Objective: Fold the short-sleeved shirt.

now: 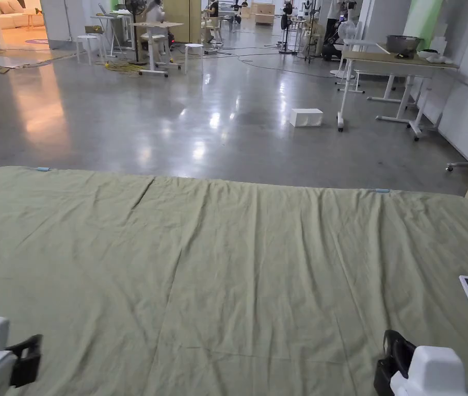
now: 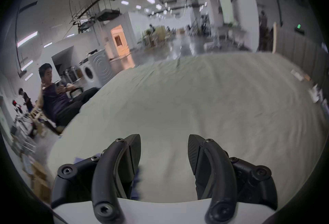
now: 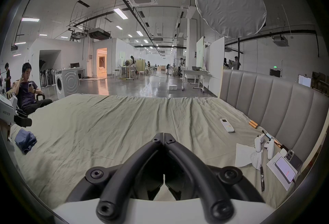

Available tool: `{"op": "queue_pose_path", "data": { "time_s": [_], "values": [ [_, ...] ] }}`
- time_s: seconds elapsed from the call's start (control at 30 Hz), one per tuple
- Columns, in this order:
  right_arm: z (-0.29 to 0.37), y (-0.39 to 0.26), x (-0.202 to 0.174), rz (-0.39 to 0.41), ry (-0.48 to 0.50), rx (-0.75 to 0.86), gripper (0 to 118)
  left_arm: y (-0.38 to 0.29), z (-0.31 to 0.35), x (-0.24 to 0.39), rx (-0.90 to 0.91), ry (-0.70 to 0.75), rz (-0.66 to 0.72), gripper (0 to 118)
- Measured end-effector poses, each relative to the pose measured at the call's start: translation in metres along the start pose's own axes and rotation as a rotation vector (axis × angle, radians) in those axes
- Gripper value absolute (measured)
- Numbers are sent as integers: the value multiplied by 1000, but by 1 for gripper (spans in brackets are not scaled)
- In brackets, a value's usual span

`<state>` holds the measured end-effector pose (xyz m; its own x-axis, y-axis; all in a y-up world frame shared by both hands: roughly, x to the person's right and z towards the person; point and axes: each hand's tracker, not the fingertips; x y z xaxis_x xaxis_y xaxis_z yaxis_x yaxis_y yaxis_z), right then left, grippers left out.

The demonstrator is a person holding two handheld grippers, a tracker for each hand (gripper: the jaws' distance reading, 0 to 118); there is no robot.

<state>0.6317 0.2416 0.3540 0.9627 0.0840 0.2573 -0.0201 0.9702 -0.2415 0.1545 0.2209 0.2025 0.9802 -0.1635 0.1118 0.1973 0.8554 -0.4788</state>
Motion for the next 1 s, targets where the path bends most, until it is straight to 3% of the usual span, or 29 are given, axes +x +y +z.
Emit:
{"op": "queue_pose_path", "data": {
  "time_s": [0.07,0.2,0.27,0.3,0.57,1.0],
  "values": [
    [-3,2,-3,3,-5,9,0,7,12,32,64,-74,19,56],
    [-8,4,-7,4,-9,13,0,13,22,76,210,-78,20,53],
    [-11,3,-9,7,-10,13,0,18,32,102,273,-83,9,37],
    [-12,3,-9,4,-11,13,0,19,37,113,296,-73,13,22],
    [-11,7,-8,-24,-36,45,0,28,45,150,305,-67,68,7],
    [-8,3,-16,-11,-24,80,0,32,62,152,374,-27,92,6]
  ]
}}
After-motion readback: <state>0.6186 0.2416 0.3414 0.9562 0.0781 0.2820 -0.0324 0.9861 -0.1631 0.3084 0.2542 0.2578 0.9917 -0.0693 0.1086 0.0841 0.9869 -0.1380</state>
